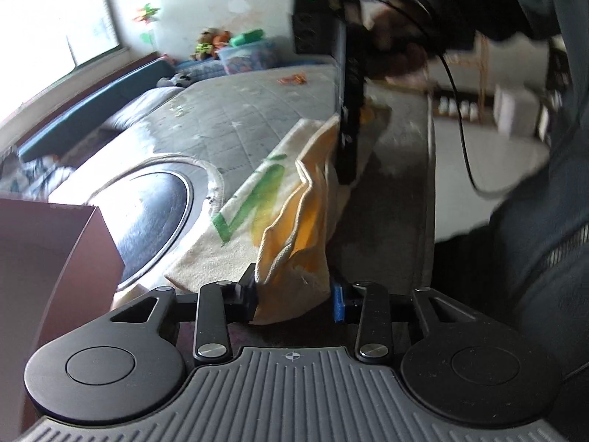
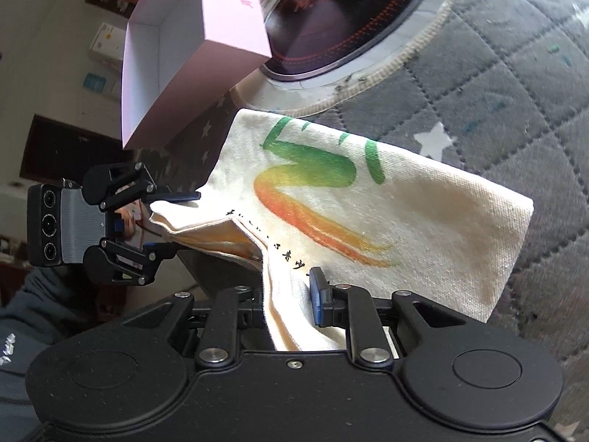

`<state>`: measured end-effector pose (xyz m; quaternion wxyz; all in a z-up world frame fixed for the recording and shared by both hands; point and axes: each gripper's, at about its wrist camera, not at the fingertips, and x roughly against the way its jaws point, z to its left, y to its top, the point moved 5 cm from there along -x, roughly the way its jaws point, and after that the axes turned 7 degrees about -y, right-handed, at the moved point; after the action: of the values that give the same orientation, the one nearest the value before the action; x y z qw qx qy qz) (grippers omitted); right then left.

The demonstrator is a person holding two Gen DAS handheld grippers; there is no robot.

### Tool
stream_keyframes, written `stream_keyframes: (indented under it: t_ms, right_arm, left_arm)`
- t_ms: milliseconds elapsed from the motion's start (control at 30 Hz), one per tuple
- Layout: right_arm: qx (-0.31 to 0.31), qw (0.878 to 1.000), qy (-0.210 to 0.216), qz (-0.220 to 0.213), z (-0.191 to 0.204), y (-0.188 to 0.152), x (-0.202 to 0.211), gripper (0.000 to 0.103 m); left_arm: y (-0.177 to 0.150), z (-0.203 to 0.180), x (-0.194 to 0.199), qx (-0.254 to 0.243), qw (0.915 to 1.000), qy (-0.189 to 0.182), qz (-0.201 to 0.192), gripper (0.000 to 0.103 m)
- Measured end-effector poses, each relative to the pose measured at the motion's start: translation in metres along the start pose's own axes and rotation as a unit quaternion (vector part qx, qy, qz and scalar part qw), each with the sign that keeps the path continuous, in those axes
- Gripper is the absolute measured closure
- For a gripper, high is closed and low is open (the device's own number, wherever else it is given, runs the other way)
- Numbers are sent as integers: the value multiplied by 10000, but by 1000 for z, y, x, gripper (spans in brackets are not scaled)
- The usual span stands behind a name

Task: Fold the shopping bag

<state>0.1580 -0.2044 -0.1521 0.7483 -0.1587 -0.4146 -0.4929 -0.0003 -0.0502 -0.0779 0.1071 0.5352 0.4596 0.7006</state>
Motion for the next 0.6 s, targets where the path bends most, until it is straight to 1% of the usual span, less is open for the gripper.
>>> stream_keyframes:
  t_ms: [67, 100, 167, 300, 367, 400, 433, 467, 567, 600]
  right_arm:
    - [-46, 10000, 26, -14, -1, 0, 0, 82]
    - [-71, 10000, 39, -22, -2, -1, 0, 82]
    - [-139, 9999, 69, -37, -5, -1, 1, 82]
    - [-252, 9996, 91, -68, -7, -1, 0, 82]
    - [-241, 9997, 38, -97, -6, -1, 0, 82]
    - [-213, 9997, -18, -123, -4, -2, 1, 82]
    - [-194, 9997, -61, -146, -3, -2, 1, 82]
    - [-193, 9997, -81, -161, -2, -2, 1, 82]
    - [-190, 9995, -127, -212, -1, -3, 1, 79]
    - [-154, 9994, -176, -255, 0, -4, 3, 76]
  left_arm:
    - [0, 7, -1, 505, 9986, -161, -26, 68]
    - [-1, 14, -2, 895, 9956, -259, -30, 68]
    - [-2, 24, -5, 1450, 9887, -371, 34, 68]
    - [-2, 32, -9, 2042, 9778, -445, 156, 68]
    - [-4, 37, -12, 2382, 9698, -461, 240, 69]
    - [-5, 40, -12, 2474, 9674, -476, 255, 69]
    - [-6, 43, -13, 2656, 9624, -505, 266, 69]
    - [-8, 45, -13, 2750, 9597, -523, 265, 69]
    - [-10, 52, -14, 3067, 9496, -574, 285, 70]
    - [-11, 54, -14, 3145, 9470, -588, 295, 70]
